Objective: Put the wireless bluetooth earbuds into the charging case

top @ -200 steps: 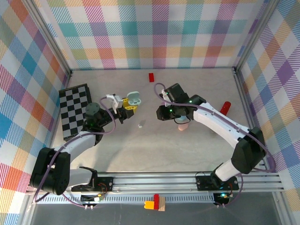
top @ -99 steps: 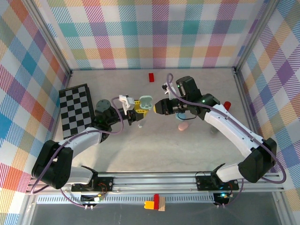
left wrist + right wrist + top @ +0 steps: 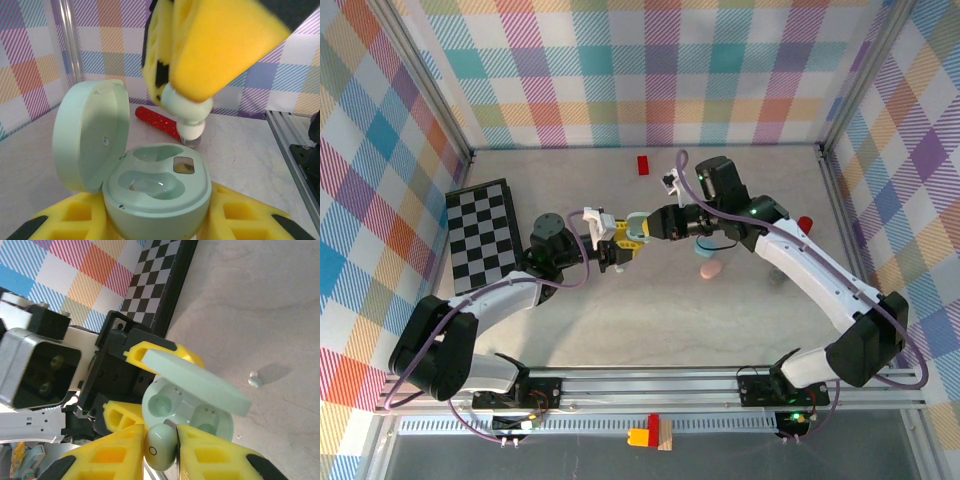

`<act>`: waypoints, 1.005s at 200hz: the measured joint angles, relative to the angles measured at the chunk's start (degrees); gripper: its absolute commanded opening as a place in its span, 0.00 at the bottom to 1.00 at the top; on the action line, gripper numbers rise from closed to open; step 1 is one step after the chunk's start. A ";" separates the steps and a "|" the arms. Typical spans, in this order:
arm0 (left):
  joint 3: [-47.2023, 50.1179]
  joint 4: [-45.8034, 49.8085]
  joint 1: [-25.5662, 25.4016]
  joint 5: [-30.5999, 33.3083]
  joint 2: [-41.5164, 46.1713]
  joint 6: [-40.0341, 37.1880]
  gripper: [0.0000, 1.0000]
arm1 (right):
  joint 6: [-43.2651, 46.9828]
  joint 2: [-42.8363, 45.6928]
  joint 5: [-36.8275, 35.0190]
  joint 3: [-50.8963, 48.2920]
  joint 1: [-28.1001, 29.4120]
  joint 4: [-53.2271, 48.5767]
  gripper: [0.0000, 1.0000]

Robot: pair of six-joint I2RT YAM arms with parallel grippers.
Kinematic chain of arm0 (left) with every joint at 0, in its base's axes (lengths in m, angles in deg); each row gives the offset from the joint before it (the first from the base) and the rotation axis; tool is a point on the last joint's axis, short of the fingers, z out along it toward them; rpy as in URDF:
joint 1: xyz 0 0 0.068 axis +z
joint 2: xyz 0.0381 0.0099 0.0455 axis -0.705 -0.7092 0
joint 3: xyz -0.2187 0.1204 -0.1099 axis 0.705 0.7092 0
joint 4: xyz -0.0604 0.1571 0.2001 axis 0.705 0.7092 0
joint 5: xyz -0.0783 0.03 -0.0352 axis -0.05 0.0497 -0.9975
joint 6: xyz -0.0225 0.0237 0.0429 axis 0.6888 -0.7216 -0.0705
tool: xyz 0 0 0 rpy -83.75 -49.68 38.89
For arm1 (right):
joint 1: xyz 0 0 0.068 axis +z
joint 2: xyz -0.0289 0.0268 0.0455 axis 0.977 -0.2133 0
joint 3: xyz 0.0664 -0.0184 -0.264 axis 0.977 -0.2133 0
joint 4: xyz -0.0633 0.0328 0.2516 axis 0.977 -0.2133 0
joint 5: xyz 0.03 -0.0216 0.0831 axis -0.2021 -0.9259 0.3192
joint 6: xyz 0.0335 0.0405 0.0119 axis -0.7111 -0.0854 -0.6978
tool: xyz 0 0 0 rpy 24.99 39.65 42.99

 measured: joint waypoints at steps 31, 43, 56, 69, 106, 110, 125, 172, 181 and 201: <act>0.00 -0.04 -0.09 -0.39 0.00 0.04 0.31 | 0.92 -1.42 -1.22 0.00 -0.24 -0.50 0.21; 0.00 -0.04 -0.15 -0.37 0.00 0.02 0.31 | 1.14 -1.73 -1.57 0.00 -0.28 -0.66 0.21; 0.00 -0.07 -0.20 -0.28 0.00 0.02 0.31 | 1.31 -1.75 -1.64 0.00 -0.28 -0.68 0.21; 0.00 -0.07 -0.20 -0.24 0.00 0.02 0.31 | 1.49 -1.73 -1.73 0.00 -0.28 -0.66 0.21; 0.00 -0.07 -0.20 -0.17 0.00 0.02 0.31 | 1.55 -1.75 -2.25 0.00 -0.28 -0.85 0.27; 0.00 -0.07 -0.20 -0.15 0.00 0.04 0.31 | 1.64 -1.73 -2.32 0.00 -0.28 -0.87 0.29; 0.00 -0.07 -0.20 0.07 0.00 0.04 0.31 | 1.77 -1.75 -2.60 0.00 -0.28 -0.87 0.33; -0.04 -0.11 -0.20 0.44 -0.04 0.04 0.31 | 1.70 -1.53 -3.17 -0.07 -0.35 -0.81 0.39; -0.04 -0.28 -0.20 0.61 -0.13 0.09 0.31 | 1.68 -0.90 -3.39 -0.59 -0.50 -0.24 0.41; -0.04 -1.38 -0.15 1.18 -0.81 0.46 0.31 | 1.70 1.97 -3.89 -3.13 -1.05 1.66 0.45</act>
